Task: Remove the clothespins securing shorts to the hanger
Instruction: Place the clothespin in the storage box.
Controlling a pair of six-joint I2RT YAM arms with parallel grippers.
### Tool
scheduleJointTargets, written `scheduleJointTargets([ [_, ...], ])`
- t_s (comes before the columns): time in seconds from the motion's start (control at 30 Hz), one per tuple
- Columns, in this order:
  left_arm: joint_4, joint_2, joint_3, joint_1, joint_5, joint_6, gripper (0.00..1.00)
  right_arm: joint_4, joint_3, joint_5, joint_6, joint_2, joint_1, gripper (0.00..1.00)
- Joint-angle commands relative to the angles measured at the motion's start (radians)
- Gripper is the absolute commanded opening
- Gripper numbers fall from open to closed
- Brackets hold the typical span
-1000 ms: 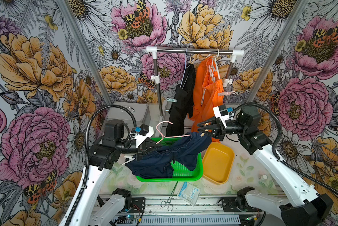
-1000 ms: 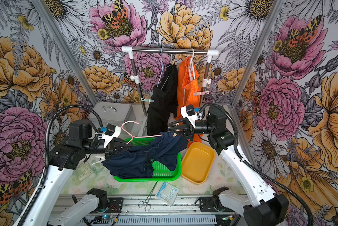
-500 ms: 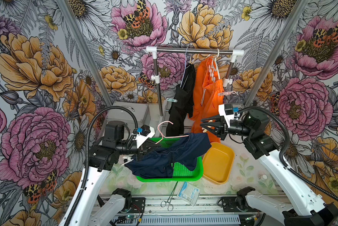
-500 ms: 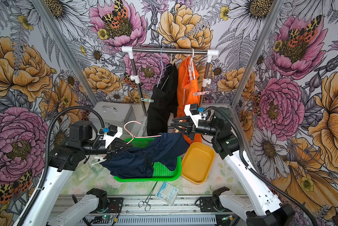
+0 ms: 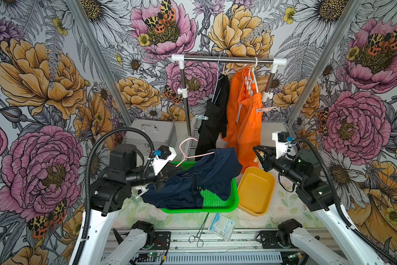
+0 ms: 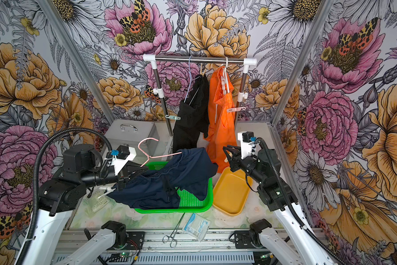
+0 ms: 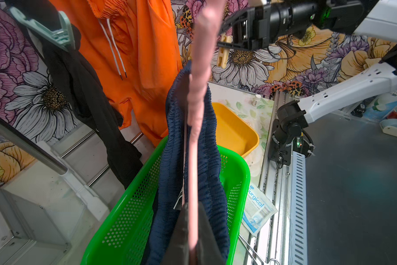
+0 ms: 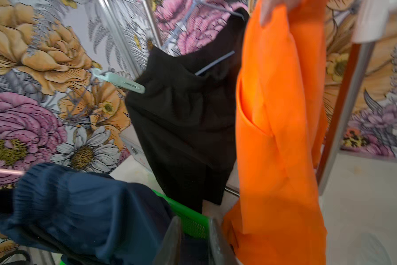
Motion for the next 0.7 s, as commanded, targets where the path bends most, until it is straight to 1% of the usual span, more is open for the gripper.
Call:
scheduleJointTargets([
  [0.0,-0.062,-0.034,0.089,-0.006,-0.076,-0.029,0.00,-0.174,-0.042,0.153,0.101,0.009,0.002,0.00],
  [0.13,-0.129,-0.051,0.147,-0.009,-0.123,-0.035,0.00,-0.201,-0.121,0.212,0.176,0.020,0.002,0.00],
  [0.23,-0.174,-0.049,0.160,-0.013,-0.142,-0.027,0.00,-0.203,-0.177,0.257,0.233,0.039,0.002,0.00],
  [0.3,-0.181,-0.041,0.147,-0.021,-0.134,-0.020,0.00,-0.203,-0.206,0.285,0.260,0.058,0.002,0.00],
  [0.4,-0.180,-0.002,0.125,-0.040,-0.108,-0.012,0.00,-0.202,-0.238,0.347,0.294,0.090,0.001,0.00],
  [0.53,-0.179,0.077,0.105,-0.090,-0.131,-0.005,0.00,-0.199,-0.256,0.412,0.326,0.141,-0.001,0.00],
  [0.67,-0.147,0.164,0.089,-0.161,-0.203,-0.015,0.00,-0.188,-0.260,0.446,0.336,0.201,-0.003,0.00],
])
